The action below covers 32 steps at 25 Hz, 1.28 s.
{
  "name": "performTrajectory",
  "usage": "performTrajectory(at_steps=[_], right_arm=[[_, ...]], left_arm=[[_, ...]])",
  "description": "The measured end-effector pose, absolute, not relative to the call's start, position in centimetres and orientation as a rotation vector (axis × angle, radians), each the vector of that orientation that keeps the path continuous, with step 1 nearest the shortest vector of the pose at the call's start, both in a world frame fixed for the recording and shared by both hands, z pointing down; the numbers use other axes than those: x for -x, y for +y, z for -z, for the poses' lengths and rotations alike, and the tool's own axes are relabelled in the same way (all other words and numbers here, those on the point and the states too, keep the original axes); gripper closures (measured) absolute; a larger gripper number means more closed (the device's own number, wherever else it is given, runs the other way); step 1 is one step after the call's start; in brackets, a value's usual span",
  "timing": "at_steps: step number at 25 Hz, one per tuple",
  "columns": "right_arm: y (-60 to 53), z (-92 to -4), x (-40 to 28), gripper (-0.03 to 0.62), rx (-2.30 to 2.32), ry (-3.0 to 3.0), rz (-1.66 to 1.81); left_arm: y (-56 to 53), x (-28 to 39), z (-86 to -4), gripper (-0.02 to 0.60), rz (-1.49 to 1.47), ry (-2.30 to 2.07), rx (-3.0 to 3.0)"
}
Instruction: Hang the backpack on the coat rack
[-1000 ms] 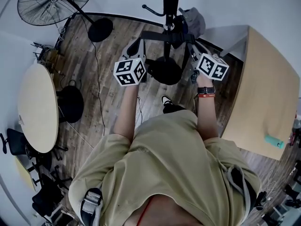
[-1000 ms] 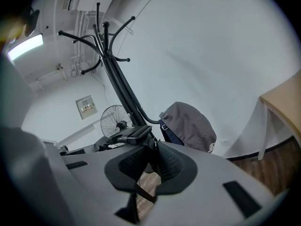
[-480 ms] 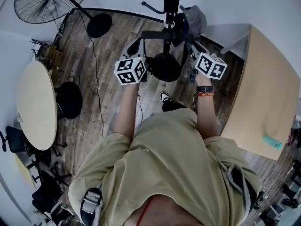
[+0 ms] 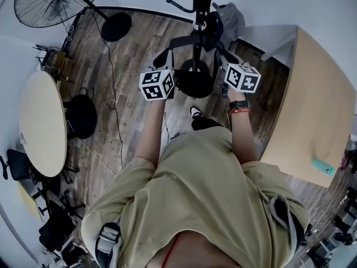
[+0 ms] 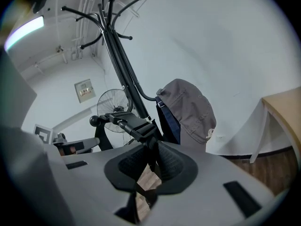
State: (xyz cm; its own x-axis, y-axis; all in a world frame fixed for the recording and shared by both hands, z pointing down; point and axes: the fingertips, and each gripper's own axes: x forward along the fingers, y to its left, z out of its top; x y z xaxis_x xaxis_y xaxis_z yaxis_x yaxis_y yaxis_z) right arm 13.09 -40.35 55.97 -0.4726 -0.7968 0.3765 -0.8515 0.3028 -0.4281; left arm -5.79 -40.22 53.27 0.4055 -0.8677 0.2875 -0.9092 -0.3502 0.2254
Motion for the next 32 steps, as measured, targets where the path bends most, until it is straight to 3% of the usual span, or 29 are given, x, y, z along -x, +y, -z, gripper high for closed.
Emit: performTrajectory(at_steps=[9, 32], right_arm=[[-39.7, -58.1, -11.4, 0.522, -1.479, -2.453, -0.846], [-38.8, -59.9, -8.3, 0.473, -1.439, -2.478, -0.802]], left_arm=[[-38.6, 3.7, -56.2, 0.557, -0.336, -1.492, -2.382], [-37.4, -0.7, -58.9, 0.554, -0.308, -1.356, -2.356]])
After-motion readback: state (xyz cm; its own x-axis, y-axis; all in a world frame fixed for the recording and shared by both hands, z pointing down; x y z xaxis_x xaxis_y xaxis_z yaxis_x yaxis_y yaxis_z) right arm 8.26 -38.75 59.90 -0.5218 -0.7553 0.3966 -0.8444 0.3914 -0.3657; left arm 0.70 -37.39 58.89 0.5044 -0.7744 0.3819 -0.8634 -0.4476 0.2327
